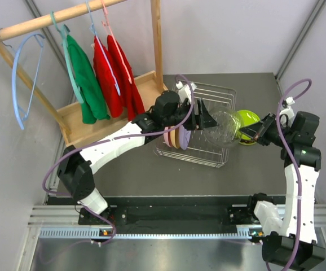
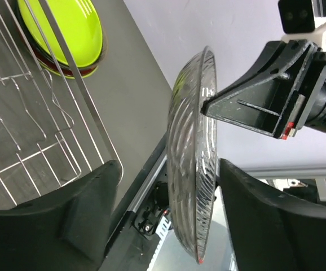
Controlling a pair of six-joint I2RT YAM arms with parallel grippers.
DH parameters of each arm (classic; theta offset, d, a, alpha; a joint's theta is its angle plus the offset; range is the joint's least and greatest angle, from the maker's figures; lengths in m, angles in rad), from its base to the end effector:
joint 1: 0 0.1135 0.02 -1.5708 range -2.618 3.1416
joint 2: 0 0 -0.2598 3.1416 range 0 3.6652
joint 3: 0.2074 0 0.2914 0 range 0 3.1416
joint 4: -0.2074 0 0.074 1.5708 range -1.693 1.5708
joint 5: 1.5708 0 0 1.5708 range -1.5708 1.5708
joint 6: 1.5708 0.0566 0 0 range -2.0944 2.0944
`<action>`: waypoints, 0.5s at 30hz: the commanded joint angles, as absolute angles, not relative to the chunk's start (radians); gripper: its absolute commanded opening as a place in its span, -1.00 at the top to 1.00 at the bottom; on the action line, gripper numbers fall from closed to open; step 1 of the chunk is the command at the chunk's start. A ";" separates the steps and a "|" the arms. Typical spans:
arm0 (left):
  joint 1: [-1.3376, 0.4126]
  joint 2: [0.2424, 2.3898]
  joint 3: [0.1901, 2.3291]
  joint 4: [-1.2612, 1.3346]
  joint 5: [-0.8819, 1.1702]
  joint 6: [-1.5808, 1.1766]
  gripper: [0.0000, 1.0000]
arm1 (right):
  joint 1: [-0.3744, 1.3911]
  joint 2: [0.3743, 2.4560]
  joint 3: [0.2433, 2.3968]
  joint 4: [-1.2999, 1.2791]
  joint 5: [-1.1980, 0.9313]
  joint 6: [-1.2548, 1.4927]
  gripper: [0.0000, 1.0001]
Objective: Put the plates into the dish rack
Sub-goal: Insert the plate into the dish rack.
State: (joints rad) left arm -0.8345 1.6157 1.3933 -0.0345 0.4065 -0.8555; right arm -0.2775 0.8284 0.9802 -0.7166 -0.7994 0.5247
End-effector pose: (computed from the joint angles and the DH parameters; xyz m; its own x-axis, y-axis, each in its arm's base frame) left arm 0.2822 -0.3447 0.3367 -0.8195 -0.1283 -0.5585 0.4860 0.3608 -0.7960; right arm 0.2160 -0.0193 0.3466 -0.6416 0.5459 -0.5388 -0.0809 0.6504 0.7553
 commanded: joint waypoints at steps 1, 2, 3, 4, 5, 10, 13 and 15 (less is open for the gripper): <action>-0.851 1.618 1.443 0.045 0.410 -0.862 -0.30 | -0.270 0.821 0.968 -0.663 -0.851 0.515 1.00; -0.853 1.618 1.445 0.041 0.408 -0.861 -0.17 | -0.270 0.822 0.965 -0.663 -0.853 0.512 1.00; -0.856 1.621 1.448 0.034 0.403 -0.859 -0.06 | -0.270 0.824 0.962 -0.660 -0.859 0.508 1.00; -0.857 1.623 1.460 0.023 0.397 -0.853 0.13 | -0.270 0.825 0.962 -0.661 -0.861 0.505 1.00; -0.859 1.629 1.468 0.005 0.391 -0.842 0.21 | -0.270 0.828 0.960 -0.661 -0.861 0.505 1.00; -0.885 1.632 1.515 -0.086 0.315 -0.807 0.63 | -0.270 0.833 0.948 -0.661 -0.848 0.492 0.97; -0.905 1.640 1.569 -0.175 0.240 -0.749 0.86 | -0.271 0.833 0.942 -0.670 -0.828 0.482 0.75; -0.922 1.654 1.618 -0.254 0.197 -0.723 0.91 | -0.270 0.833 0.943 -0.681 -0.813 0.469 0.47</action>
State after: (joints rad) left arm -0.8848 1.6516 1.4967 -0.1673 0.2874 -0.7959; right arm -0.2771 0.8341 0.9524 -0.6914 -0.8349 0.5072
